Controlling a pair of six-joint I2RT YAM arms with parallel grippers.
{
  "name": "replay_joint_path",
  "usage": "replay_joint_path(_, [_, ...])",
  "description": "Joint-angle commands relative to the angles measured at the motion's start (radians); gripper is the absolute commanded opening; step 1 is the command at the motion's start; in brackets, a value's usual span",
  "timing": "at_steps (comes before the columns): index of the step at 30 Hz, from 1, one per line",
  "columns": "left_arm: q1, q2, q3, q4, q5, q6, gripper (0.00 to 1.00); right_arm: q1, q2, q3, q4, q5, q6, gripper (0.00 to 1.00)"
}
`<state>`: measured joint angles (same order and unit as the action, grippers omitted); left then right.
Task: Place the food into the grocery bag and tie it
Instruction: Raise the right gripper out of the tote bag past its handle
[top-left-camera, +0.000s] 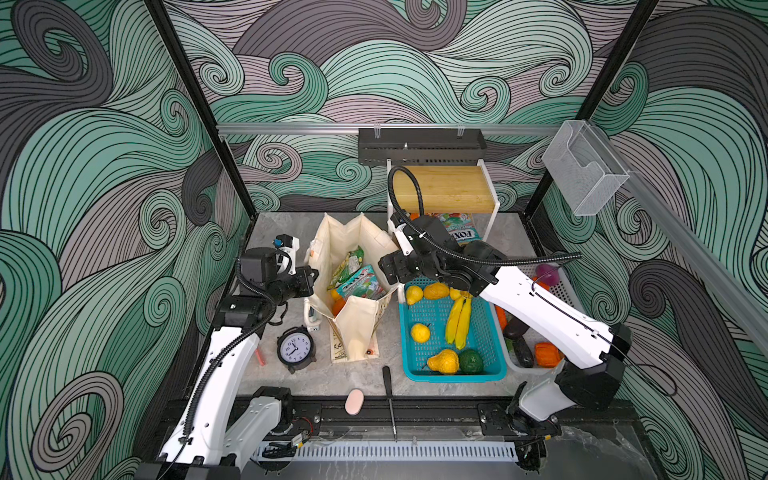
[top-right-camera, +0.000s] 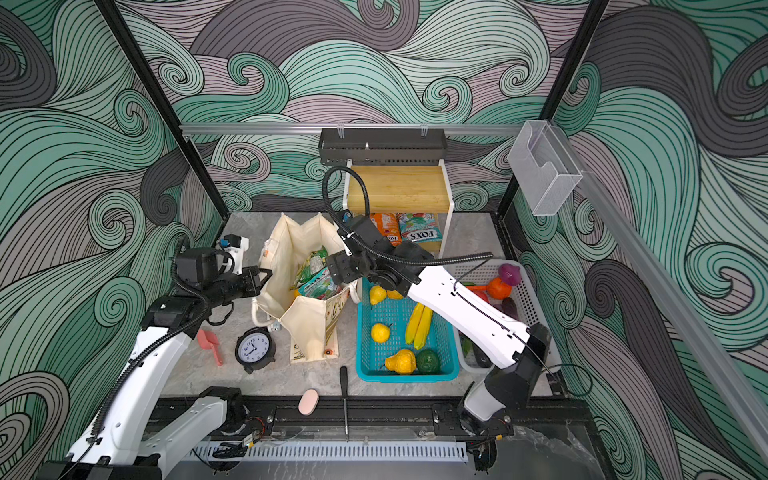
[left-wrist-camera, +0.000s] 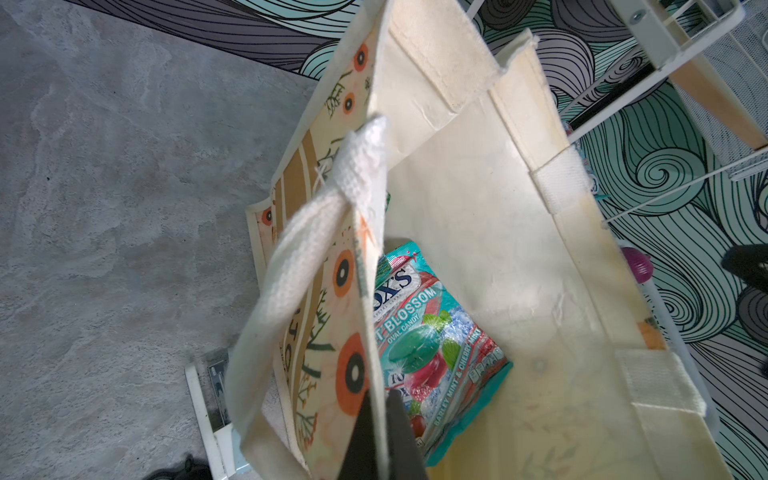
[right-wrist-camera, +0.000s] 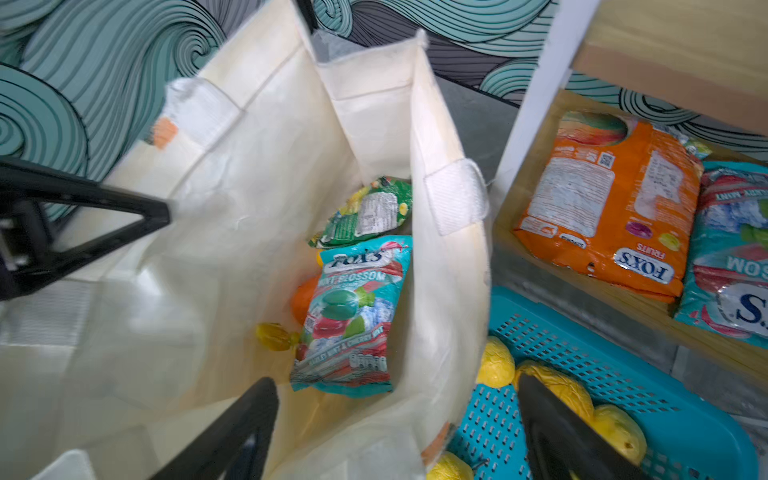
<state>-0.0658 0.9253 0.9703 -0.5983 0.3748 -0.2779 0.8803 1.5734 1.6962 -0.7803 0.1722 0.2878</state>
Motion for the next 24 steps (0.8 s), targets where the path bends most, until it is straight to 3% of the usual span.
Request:
replay_joint_path(1, [0.003,-0.012,0.005,0.008,0.020,0.000,0.00,-0.018,0.038,-0.050,0.042,-0.052,0.087,0.73])
replay_joint_path(4, [0.003,-0.009,0.005,0.009,0.024,-0.002,0.00,-0.023,0.067,-0.065,0.076,-0.114,0.119,0.54])
replay_joint_path(7, [0.003,-0.002,0.005,0.012,0.026,-0.004,0.00,-0.023,0.085,-0.070,0.108,-0.141,0.121,0.25])
replay_joint_path(9, [0.003,0.003,0.012,0.015,0.019,-0.014,0.00,-0.021,0.079,-0.073,0.130,-0.142,0.111,0.00])
replay_joint_path(24, [0.003,0.073,0.328,-0.172,-0.167,-0.055,0.00,-0.018,-0.085,-0.050,0.140,0.048,0.059,0.00])
